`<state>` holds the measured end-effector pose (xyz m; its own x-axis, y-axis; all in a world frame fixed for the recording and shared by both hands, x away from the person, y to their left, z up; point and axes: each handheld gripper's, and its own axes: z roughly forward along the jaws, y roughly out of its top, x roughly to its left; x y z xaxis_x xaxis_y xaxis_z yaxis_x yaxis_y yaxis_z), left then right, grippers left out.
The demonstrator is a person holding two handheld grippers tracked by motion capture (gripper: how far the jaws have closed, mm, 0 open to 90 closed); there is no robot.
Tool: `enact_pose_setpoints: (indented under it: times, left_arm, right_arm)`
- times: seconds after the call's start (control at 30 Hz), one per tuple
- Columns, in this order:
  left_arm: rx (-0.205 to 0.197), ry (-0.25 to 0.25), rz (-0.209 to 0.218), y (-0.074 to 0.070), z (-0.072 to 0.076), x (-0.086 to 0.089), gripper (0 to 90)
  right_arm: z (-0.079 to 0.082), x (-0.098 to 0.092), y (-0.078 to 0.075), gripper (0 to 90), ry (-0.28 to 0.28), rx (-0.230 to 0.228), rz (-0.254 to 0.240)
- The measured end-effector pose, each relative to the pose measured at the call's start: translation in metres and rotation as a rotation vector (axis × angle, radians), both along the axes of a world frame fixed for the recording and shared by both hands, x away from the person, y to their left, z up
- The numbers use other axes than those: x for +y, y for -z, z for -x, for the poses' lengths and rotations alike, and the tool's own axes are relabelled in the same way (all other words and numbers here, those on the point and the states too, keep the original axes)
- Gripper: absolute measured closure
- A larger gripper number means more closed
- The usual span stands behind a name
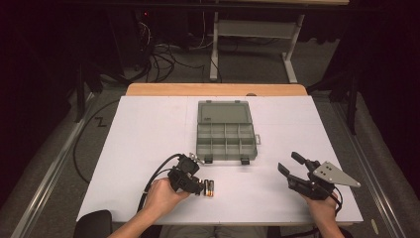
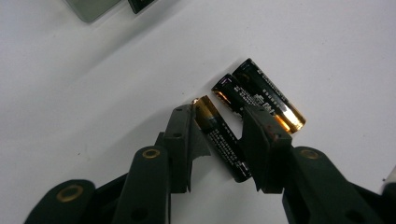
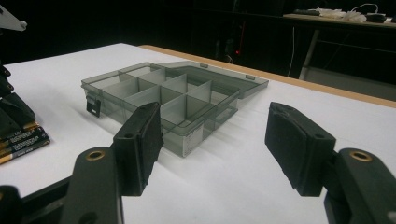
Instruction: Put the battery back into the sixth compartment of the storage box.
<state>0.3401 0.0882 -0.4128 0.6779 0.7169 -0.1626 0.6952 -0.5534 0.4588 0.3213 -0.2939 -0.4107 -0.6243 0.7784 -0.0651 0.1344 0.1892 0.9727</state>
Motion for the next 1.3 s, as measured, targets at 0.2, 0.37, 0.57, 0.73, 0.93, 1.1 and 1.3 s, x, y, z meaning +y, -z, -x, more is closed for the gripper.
enact_pose_setpoints:
  times: [0.2,0.37,0.57,0.73,0.93,1.1,1.3]
  left_arm:
    - [-0.002,0.0,-0.019,0.001,0.0006,0.0,66.0]
    - [-0.02,-0.015,-0.043,0.0012,0.0005,0.001,66.9]
    - [-0.031,-0.011,-0.065,0.001,0.0007,0.0017,69.8]
    - [-0.041,0.005,-0.085,0.0022,0.0001,0.0017,72.0]
    - [-0.041,0.014,-0.101,0.002,-0.0013,0.0009,74.8]
    - [-0.055,0.04,-0.102,0.0023,-0.0008,0.0017,75.0]
    - [-0.039,0.042,-0.088,0.0021,-0.0027,0.0038,75.1]
  right_arm:
    - [0.0003,0.0001,-0.0001,38.2,-0.003,-0.002,0.002]
    - [0.0005,0.0003,-0.0001,38.2,-0.007,-0.001,-0.001]
    - [0.0003,0.0009,0.0001,38.2,-0.009,-0.001,0.003]
    - [-0.0002,0.0006,0.0003,37.5,-0.005,0.002,0.005]
    - [-0.0002,0.0012,0.0006,37.4,-0.003,0.003,0.009]
    - [0.0002,0.0004,-0.0001,36.2,-0.003,-0.001,-0.001]
    - [-0.0005,-0.0022,-0.0006,34.8,-0.002,0.001,-0.018]
